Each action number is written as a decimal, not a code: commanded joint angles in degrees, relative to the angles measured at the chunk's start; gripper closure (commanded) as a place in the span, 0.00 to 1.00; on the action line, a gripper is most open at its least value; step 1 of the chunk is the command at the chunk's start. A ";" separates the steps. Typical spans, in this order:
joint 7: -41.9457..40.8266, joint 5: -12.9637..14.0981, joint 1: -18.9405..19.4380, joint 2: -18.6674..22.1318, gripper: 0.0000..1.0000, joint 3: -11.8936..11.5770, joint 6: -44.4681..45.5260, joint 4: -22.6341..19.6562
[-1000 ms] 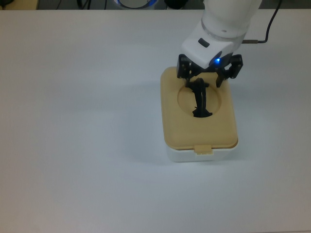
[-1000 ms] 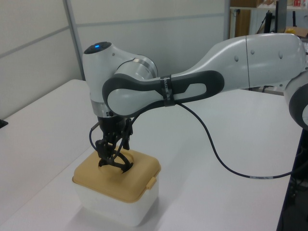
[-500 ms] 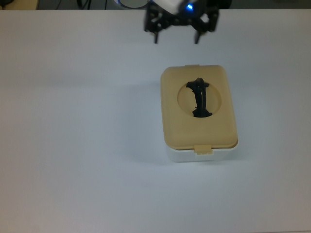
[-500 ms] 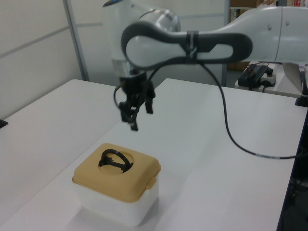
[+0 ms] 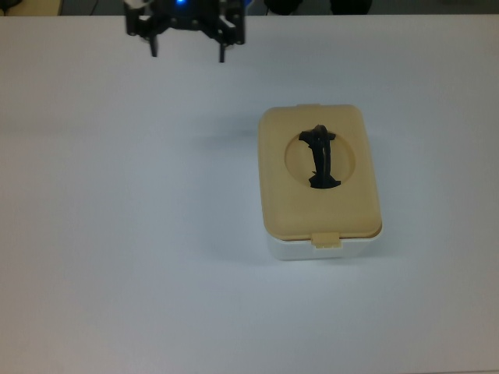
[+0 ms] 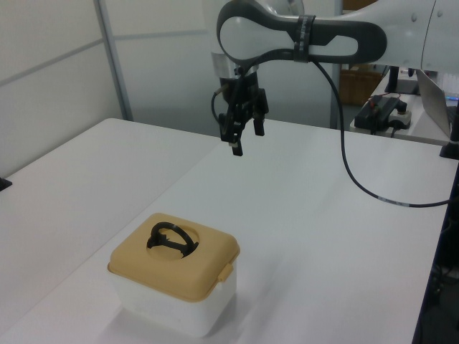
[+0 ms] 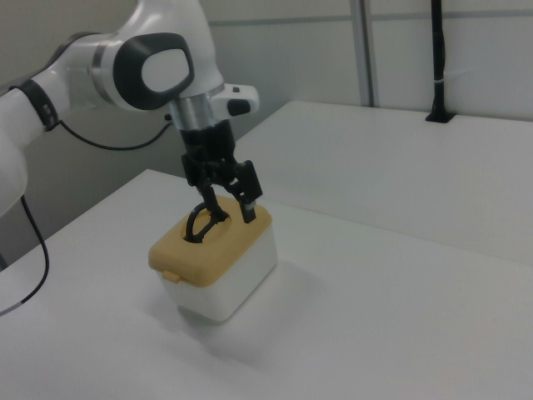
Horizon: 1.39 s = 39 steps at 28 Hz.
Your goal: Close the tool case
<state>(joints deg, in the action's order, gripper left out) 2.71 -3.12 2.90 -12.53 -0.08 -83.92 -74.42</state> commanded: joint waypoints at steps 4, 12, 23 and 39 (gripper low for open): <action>-2.27 0.22 -3.69 2.51 0.00 -0.18 -0.19 -2.31; -5.34 0.22 -6.33 4.27 0.00 -0.53 0.07 -2.39; -5.79 0.31 -6.86 6.29 0.00 -0.53 0.07 -4.77; -7.37 0.40 -8.00 5.33 0.00 -0.53 -5.20 -5.91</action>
<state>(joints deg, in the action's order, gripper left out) -3.16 -3.12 -4.85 -8.32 -0.27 -86.49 -78.03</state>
